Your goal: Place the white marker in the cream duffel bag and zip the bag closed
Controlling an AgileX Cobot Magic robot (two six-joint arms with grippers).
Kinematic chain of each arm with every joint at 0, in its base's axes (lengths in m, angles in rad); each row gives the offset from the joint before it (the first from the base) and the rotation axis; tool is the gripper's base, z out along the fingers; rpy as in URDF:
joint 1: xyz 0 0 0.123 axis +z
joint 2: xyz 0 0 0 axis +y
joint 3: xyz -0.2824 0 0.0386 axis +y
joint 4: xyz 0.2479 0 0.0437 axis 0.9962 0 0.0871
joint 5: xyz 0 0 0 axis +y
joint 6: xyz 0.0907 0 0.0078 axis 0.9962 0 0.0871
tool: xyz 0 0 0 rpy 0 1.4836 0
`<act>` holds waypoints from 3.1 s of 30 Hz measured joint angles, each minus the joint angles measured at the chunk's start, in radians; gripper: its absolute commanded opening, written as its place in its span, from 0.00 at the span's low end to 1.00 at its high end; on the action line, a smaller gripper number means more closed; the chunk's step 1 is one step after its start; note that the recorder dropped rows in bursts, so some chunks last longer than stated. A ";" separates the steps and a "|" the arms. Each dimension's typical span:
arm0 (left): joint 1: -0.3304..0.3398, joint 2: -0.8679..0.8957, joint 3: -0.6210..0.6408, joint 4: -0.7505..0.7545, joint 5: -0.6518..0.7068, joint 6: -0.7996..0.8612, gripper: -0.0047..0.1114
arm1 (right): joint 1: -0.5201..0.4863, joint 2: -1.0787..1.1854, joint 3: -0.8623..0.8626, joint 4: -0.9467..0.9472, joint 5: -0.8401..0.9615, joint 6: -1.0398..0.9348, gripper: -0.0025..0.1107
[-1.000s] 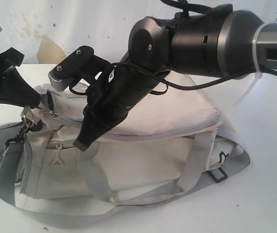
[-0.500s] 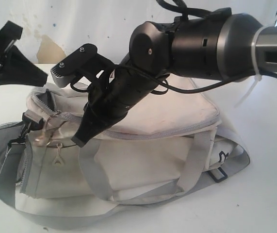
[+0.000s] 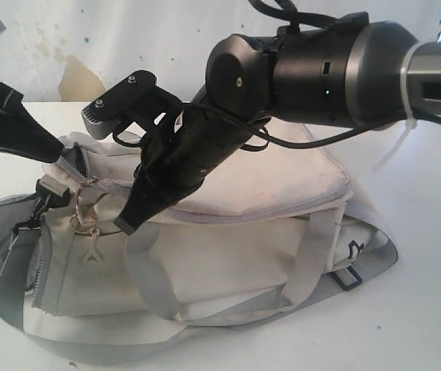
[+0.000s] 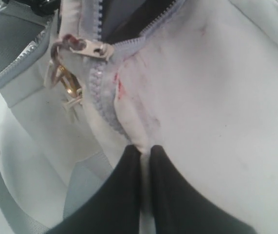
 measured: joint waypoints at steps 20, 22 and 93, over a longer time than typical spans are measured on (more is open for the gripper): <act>0.000 0.006 0.245 -0.177 -0.157 0.359 0.48 | 0.000 0.000 0.000 0.000 0.004 0.001 0.02; 0.000 0.019 0.267 -0.200 -0.168 0.385 0.48 | 0.000 0.000 0.000 0.000 0.004 0.001 0.02; -0.002 0.060 0.178 -0.179 0.006 -0.014 0.04 | 0.000 -0.042 0.003 -0.063 0.102 0.002 0.02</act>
